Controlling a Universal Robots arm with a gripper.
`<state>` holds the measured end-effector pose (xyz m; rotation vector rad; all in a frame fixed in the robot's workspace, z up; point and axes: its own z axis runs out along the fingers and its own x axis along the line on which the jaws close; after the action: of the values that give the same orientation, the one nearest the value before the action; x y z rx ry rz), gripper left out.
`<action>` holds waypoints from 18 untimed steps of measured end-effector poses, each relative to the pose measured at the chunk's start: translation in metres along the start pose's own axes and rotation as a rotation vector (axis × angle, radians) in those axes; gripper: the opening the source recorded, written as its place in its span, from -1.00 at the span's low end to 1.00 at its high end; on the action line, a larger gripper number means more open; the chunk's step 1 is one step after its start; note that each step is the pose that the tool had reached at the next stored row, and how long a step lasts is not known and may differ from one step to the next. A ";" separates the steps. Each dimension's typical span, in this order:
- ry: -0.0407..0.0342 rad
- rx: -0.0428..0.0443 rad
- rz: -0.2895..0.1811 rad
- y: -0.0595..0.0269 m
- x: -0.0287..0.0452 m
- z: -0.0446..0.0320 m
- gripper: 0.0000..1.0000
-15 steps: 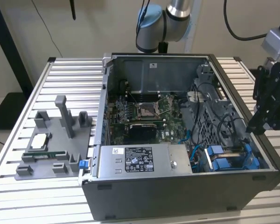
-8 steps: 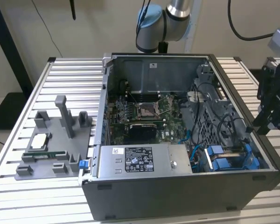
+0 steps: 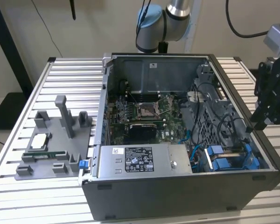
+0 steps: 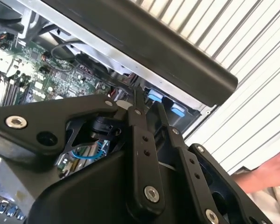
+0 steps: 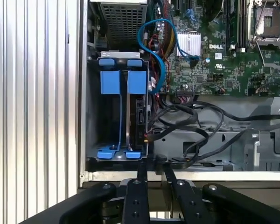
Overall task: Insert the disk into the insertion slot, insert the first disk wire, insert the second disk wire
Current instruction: 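Insert the first disk wire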
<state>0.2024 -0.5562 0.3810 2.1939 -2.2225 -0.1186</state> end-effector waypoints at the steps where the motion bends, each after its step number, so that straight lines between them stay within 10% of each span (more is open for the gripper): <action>1: 0.0000 0.0000 0.000 0.0000 -0.0002 0.0000 1.00; 4: -0.0033 0.0001 0.000 0.0000 -0.0003 -0.0001 1.00; 8: -0.0355 -0.0006 0.004 -0.0001 0.0001 0.0003 1.00; 18: -0.0407 0.0020 0.060 -0.0008 0.0026 0.0079 1.00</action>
<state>0.2026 -0.5585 0.3730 2.1420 -2.3083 -0.1616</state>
